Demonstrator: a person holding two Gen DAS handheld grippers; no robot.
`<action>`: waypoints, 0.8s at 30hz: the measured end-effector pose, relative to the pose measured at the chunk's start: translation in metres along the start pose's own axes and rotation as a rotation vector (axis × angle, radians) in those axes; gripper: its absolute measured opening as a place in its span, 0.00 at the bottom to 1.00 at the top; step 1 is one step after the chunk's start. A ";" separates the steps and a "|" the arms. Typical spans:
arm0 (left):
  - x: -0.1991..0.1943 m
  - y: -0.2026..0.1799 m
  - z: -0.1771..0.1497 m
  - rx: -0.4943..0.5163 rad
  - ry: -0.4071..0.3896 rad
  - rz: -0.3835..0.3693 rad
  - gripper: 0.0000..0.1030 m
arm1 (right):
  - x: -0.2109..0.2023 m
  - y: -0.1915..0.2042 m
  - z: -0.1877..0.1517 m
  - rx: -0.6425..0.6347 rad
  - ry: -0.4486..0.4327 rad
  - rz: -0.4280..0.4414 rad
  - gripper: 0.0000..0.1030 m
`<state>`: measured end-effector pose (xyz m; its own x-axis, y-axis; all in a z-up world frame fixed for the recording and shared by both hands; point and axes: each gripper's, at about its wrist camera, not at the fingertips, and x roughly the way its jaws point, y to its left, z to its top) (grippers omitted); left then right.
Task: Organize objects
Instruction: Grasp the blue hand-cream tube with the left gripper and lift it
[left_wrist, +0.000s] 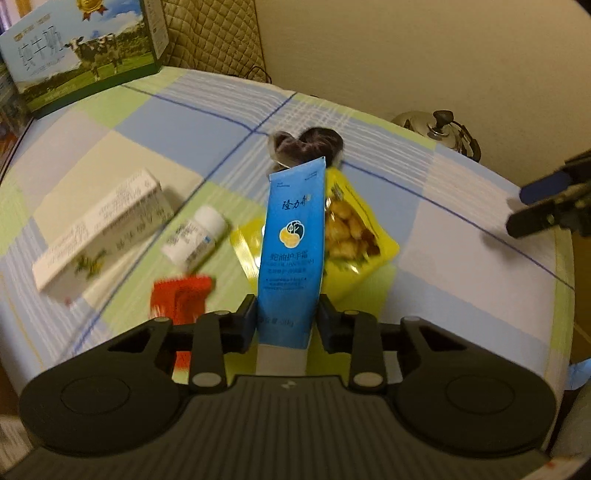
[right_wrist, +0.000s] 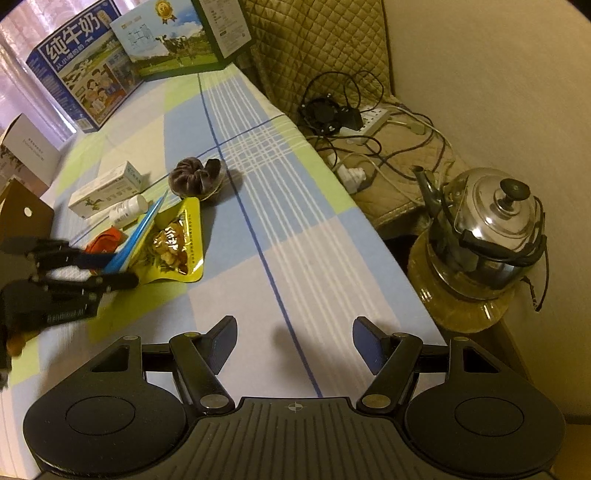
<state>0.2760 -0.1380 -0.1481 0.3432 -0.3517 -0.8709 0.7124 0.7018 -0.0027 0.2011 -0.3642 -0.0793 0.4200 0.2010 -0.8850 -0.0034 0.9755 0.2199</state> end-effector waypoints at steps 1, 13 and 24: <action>-0.004 -0.003 -0.005 -0.019 0.005 -0.004 0.28 | 0.000 0.001 -0.001 -0.001 0.000 0.001 0.65; -0.019 -0.016 -0.028 -0.160 0.050 0.019 0.47 | -0.002 0.004 -0.011 -0.019 0.011 0.015 0.65; -0.007 -0.006 -0.015 -0.274 0.084 0.089 0.39 | -0.008 -0.008 -0.020 0.003 0.003 0.002 0.65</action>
<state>0.2606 -0.1305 -0.1495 0.3368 -0.2371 -0.9112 0.4860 0.8727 -0.0474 0.1796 -0.3721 -0.0820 0.4168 0.2028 -0.8861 -0.0012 0.9749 0.2225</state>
